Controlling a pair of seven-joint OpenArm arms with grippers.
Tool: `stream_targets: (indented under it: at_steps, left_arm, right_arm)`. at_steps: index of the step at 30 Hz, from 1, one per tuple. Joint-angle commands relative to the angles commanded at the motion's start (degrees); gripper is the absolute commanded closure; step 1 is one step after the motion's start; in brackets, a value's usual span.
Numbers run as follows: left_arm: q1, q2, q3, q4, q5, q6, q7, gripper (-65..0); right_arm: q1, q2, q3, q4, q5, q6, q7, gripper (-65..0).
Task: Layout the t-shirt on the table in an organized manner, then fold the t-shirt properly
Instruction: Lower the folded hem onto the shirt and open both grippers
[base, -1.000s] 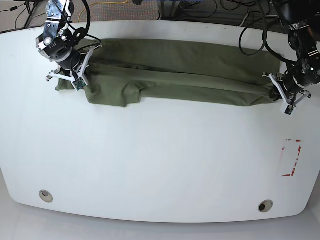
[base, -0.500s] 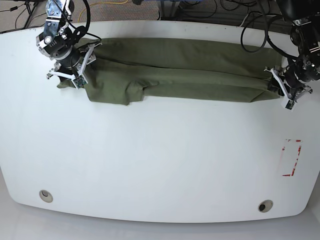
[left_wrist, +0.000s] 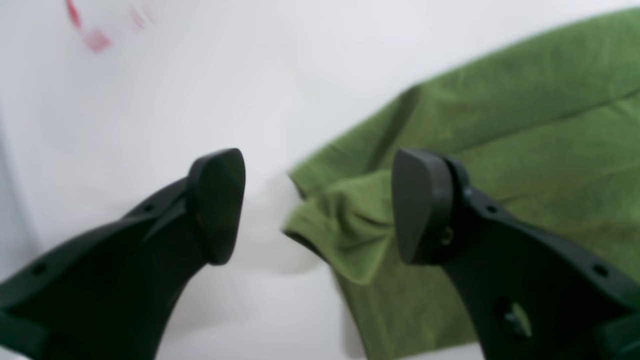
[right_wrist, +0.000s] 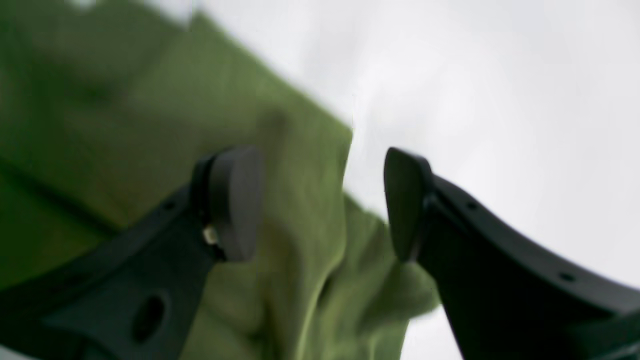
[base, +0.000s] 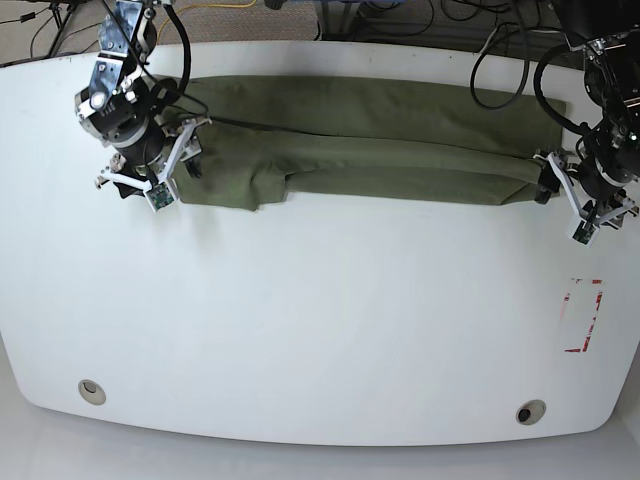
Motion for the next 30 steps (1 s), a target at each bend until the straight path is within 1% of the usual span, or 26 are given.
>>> stream_targets:
  at_steps: [6,13,20,26,27,29,30]
  left_arm:
    - [-1.1,0.0,0.0,-0.3,0.0,0.0,0.0,-42.1]
    - [-1.1,0.0,0.0,-0.4,0.0,0.0,0.0,-42.1]
    - [-1.1,0.0,-0.1,-0.4,0.0,0.0,0.0,-42.1]
    - [-1.1,0.0,-0.1,-0.4,0.0,0.0,0.0,-42.1]
    - [-1.1,0.0,-0.1,-0.4,0.0,0.0,0.0,-42.1]
    - [-1.1,0.0,-0.1,-0.4,0.0,0.0,0.0,-42.1]
    - [-1.1,0.0,-0.1,-0.4,0.0,0.0,0.0,-42.1]
  right_arm:
    - [5.0,-0.4,-0.3,-7.0,0.0,0.00,0.0,-37.1]
    - [7.1,-0.1,-0.4,-14.5,0.0,0.00,0.4,-37.1]
    - [7.2,0.0,-0.4,-20.1,0.0,0.00,6.2,-37.1]
    - [7.2,0.1,-0.4,-22.7,0.0,0.00,6.6,-36.9]
    - [7.2,0.1,-0.4,-22.7,0.0,0.00,6.7,-36.5]
    - [7.1,-0.1,-0.4,-22.7,0.0,0.00,6.7,-33.3]
    - [7.1,-0.1,-0.4,-22.7,0.0,0.00,6.7,-30.3]
